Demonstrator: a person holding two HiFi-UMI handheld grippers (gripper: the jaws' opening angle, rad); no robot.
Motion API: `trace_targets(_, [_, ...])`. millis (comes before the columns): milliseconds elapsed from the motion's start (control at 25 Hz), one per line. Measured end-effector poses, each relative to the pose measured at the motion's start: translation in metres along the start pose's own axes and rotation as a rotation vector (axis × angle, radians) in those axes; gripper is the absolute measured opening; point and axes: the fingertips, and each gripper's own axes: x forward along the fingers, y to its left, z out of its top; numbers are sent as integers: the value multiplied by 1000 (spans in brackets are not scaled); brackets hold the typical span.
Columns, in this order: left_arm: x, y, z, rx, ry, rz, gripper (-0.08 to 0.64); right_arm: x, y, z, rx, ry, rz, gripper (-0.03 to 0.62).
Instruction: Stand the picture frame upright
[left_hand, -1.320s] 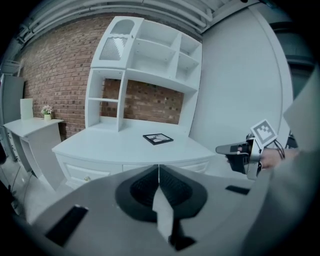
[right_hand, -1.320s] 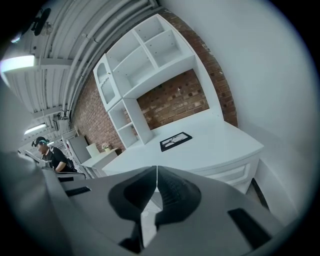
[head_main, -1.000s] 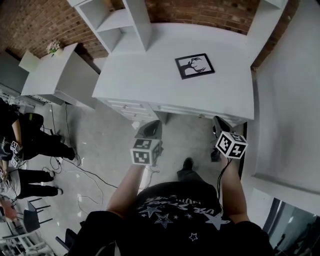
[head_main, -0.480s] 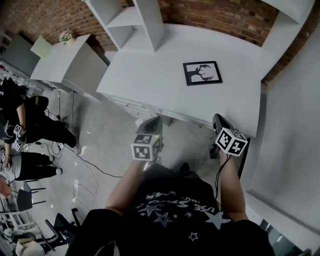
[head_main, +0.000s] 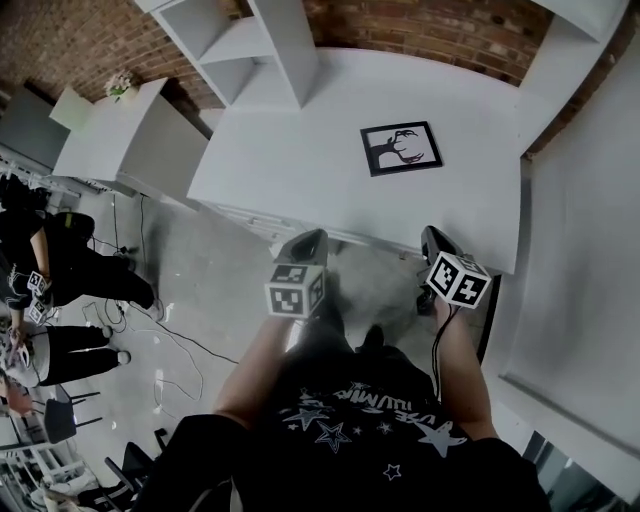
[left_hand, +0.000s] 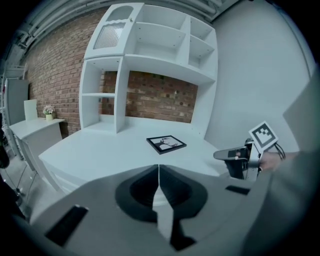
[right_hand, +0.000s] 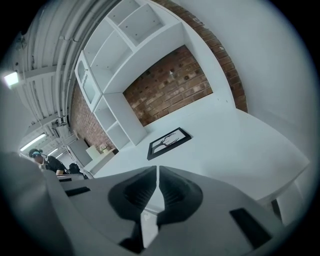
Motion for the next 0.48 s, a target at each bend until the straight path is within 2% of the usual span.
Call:
trace_targets(280, [37,27,15,9,13,-72,18,34,3,0,12,44,-75,17])
trace_targets(480, [68,54,30,21,38,-125,18,67,8,4,76,66,-142,17])
